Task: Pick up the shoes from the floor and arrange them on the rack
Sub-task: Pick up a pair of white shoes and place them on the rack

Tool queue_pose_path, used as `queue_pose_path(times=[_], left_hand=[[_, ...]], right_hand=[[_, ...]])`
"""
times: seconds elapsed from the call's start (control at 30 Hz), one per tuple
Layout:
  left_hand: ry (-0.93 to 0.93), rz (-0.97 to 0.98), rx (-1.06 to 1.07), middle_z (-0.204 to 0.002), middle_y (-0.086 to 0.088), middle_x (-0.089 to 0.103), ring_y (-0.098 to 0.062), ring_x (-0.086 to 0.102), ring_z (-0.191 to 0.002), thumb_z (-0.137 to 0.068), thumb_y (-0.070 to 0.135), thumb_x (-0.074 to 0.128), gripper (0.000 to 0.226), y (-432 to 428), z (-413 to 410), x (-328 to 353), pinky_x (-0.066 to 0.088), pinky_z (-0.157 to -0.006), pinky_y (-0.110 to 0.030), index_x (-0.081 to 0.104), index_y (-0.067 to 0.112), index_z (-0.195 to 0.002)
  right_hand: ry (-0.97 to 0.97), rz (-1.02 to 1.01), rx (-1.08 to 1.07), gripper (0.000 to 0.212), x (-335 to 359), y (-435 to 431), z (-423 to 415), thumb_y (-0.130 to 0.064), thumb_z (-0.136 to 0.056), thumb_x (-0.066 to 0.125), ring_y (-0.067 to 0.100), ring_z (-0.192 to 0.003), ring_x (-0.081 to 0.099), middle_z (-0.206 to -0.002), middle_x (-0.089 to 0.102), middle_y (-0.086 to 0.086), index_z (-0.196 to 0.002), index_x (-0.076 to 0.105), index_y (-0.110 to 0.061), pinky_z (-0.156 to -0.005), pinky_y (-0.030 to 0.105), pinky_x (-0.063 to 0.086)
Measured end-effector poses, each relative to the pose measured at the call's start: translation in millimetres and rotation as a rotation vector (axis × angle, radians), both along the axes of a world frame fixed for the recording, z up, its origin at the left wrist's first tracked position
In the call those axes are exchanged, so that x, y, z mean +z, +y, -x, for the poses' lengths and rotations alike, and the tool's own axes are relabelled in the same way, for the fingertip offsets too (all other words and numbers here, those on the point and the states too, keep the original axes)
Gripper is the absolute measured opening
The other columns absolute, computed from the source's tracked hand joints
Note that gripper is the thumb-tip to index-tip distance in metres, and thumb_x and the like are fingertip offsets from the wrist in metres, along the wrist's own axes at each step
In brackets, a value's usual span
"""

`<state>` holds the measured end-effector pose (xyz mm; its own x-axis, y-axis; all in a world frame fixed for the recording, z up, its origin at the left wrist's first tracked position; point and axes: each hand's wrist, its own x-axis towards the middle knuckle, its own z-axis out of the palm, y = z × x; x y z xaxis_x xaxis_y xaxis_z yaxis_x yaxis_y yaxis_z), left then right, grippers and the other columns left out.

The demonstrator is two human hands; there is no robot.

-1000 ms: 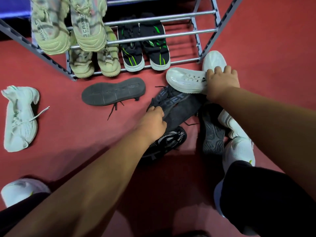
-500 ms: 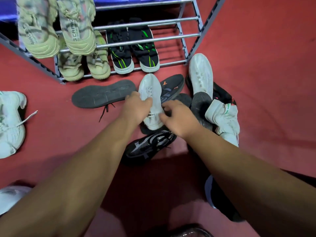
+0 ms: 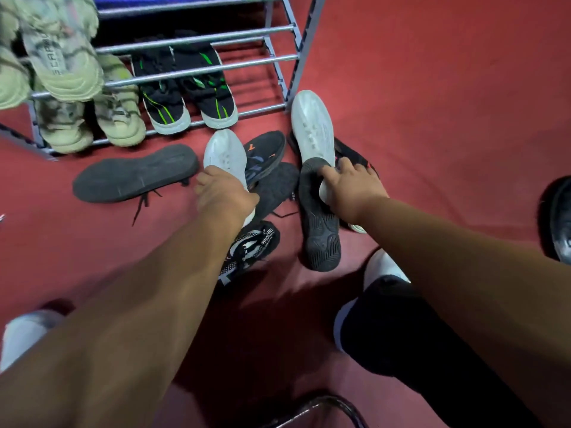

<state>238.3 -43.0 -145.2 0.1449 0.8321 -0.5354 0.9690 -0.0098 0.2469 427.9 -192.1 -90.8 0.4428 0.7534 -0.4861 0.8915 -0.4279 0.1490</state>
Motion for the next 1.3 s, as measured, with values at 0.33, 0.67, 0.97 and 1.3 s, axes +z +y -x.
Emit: queue_pose_path(times=[0.33,0.67,0.97,1.3], left_hand=[[-0.176,-0.032,-0.023,-0.145,-0.019,0.041,-0.036,0.04,-0.137,-0.066,0.056,0.09,0.109,-4.5,23.8,2.7,0.038,-0.113,-0.043,0.034,0.003,-0.143],[-0.225,-0.047,-0.032,-0.139,-0.015,0.048,-0.035,0.048,-0.13,-0.071,0.055,0.086,0.095,20.0,65.8,9.2,0.045,-0.108,-0.045,0.044,0.006,-0.14],[-0.148,-0.069,-0.09,-0.14,-0.013,0.049,-0.034,0.044,-0.129,-0.07,0.051,0.089,0.092,1.1,72.9,5.8,0.042,-0.104,-0.043,0.042,0.007,-0.135],[-0.016,-0.409,-0.335,-0.124,-0.013,0.047,-0.032,0.047,-0.111,-0.062,0.049,0.093,0.093,-28.2,86.6,4.2,0.048,-0.091,-0.041,0.044,0.007,-0.13]], right_hand=[[0.27,-0.153,-0.358,0.071,54.9,59.7,5.6,-0.067,-0.063,0.066,0.035,-0.094,0.062,-0.106,0.06,0.009,-0.123,0.059,-0.029,-0.076,0.038,0.055],[0.513,-0.037,-1.056,0.039,-16.0,44.5,-9.3,-0.039,-0.1,0.052,0.03,-0.077,0.062,-0.074,0.071,0.0,-0.119,0.067,-0.008,-0.061,0.033,0.059],[0.104,0.053,-0.015,0.131,-13.4,18.9,37.6,-0.099,-0.068,0.05,0.039,-0.16,0.007,-0.175,0.01,0.009,-0.168,0.007,-0.027,-0.128,0.057,0.01],[-0.061,0.054,0.086,0.067,-23.6,15.7,43.5,-0.039,-0.082,0.068,0.035,-0.126,0.047,-0.133,0.05,0.008,-0.141,0.044,-0.019,-0.103,0.048,0.042]])
